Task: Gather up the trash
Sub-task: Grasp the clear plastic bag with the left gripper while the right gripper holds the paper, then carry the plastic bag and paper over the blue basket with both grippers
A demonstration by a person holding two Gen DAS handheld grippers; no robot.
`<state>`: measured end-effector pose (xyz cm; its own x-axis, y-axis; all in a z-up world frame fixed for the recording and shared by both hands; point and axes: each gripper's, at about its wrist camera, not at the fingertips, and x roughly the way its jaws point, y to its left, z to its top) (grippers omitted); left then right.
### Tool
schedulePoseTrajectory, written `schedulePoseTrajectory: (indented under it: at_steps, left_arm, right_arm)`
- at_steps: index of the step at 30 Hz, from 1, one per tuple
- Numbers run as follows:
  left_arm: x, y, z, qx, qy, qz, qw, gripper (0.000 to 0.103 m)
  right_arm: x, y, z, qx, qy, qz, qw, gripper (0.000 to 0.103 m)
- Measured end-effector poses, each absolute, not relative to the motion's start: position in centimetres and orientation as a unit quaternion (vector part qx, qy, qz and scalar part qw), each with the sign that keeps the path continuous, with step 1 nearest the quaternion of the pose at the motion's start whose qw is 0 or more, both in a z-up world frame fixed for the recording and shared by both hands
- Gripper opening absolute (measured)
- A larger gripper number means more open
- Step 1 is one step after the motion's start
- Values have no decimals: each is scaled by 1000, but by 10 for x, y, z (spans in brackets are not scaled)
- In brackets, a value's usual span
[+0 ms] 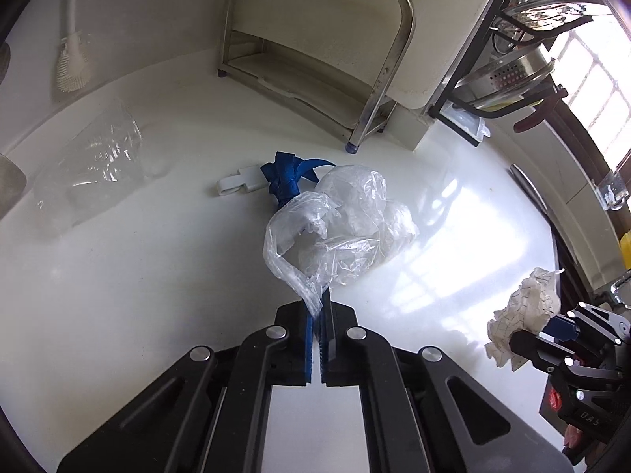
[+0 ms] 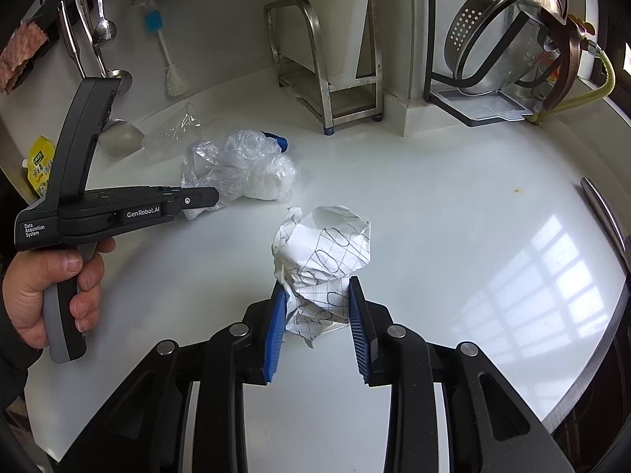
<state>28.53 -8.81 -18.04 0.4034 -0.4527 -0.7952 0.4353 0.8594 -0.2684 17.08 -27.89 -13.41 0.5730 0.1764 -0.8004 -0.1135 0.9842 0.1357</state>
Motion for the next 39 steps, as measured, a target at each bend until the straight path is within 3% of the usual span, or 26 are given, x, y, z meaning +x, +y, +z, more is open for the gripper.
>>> schedulePoseTrajectory:
  at_steps: [18,39]
  left_arm:
    - [176,-63,-88,20,423,-261,868,2]
    - [10,-47,-80,55,456,-309,833,2]
  right_arm:
    - [124,-260,-93,54,431,111,894,29]
    - [-47,-251,-90,53,457,125,879,29]
